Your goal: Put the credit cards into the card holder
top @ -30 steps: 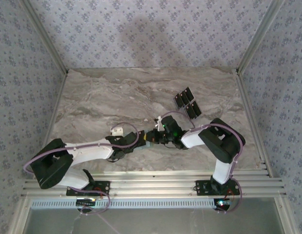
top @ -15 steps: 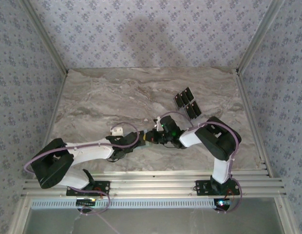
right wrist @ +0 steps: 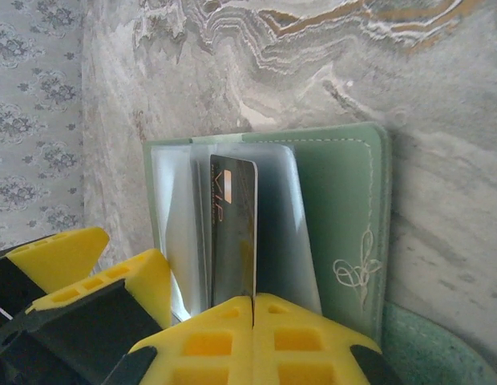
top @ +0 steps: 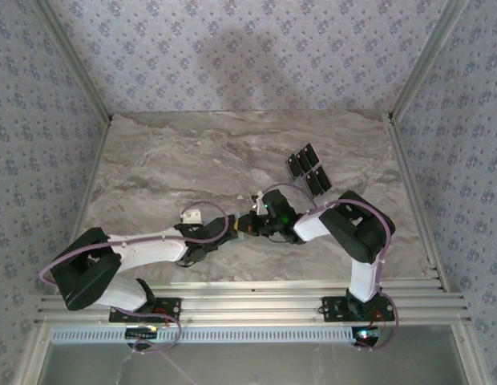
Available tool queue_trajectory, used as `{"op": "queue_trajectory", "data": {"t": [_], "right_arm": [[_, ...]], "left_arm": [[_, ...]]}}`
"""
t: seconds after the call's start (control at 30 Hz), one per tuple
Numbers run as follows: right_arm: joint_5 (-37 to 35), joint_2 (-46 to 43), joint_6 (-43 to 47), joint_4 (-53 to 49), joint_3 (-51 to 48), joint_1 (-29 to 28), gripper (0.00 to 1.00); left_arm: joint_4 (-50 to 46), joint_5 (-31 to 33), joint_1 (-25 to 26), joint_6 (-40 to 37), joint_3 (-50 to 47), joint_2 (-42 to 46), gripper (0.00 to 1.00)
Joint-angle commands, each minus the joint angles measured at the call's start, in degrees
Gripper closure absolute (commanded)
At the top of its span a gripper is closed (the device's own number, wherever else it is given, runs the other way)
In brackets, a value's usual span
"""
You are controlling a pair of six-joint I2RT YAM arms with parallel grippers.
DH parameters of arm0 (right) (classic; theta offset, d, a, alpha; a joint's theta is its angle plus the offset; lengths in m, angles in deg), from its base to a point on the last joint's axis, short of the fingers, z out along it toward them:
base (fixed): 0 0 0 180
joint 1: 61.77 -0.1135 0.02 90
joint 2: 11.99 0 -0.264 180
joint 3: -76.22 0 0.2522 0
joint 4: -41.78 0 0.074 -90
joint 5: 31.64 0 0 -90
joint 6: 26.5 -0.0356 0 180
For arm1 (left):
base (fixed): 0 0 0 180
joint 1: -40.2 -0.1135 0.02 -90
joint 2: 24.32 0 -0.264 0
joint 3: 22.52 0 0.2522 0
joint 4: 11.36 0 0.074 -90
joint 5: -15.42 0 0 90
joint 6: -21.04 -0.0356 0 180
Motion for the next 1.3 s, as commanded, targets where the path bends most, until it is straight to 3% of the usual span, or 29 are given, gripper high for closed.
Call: {"op": "queue_trajectory", "data": {"t": [0.0,0.7,1.27], "right_arm": [[0.39,0.38,-0.63,-0.13,-0.07,-0.18,1.00],[1.77,-4.46,-0.74,-1.55,2.33,-0.87,1.00],[1.02,0.19,-0.76,-0.50,3.99,-1.51,1.00]], "left_arm": [[-9.64,1.86,0.08,3.09,0.15,0.06,0.01],[-7.91,0.60,0.03,2.37,-0.55,-1.29,0.00],[-7.91,0.68,0.09,2.42,-1.11,-0.85,0.01]]}}
